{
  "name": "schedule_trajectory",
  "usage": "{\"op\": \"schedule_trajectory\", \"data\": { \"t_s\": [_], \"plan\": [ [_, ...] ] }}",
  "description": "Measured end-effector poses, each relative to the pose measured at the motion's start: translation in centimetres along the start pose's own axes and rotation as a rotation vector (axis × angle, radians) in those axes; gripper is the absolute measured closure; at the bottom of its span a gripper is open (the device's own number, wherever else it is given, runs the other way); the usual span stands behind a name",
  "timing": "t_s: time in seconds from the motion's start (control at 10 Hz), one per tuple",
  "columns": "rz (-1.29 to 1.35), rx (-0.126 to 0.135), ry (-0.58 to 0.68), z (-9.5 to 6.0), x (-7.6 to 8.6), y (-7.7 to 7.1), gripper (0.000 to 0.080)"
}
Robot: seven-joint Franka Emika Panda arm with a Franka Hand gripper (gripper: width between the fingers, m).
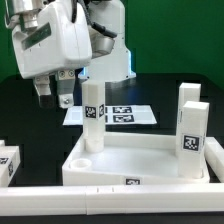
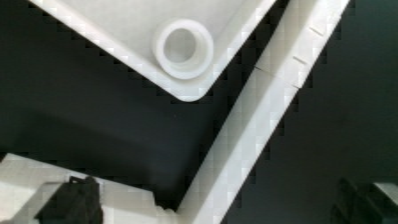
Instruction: Assemble desk
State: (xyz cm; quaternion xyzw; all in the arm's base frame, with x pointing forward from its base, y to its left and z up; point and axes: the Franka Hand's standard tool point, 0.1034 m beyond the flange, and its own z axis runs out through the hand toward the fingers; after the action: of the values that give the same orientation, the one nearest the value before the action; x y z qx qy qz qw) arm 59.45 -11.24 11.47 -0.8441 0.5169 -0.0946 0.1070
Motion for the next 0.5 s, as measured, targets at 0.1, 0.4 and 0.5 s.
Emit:
{"op": "schedule_trajectory", "data": {
  "t_s": [0.1, 0.4, 0.5],
  "plan": [
    [0.032, -0.028, -0.021, 1.0, 1.9, 2.2, 0.0150],
    [0.158, -0.019, -0.027, 1.8, 4.4, 4.3, 0.0150],
    [0.158, -0.021, -0.026, 1.8, 4.4, 4.3, 0.0150]
  ]
}}
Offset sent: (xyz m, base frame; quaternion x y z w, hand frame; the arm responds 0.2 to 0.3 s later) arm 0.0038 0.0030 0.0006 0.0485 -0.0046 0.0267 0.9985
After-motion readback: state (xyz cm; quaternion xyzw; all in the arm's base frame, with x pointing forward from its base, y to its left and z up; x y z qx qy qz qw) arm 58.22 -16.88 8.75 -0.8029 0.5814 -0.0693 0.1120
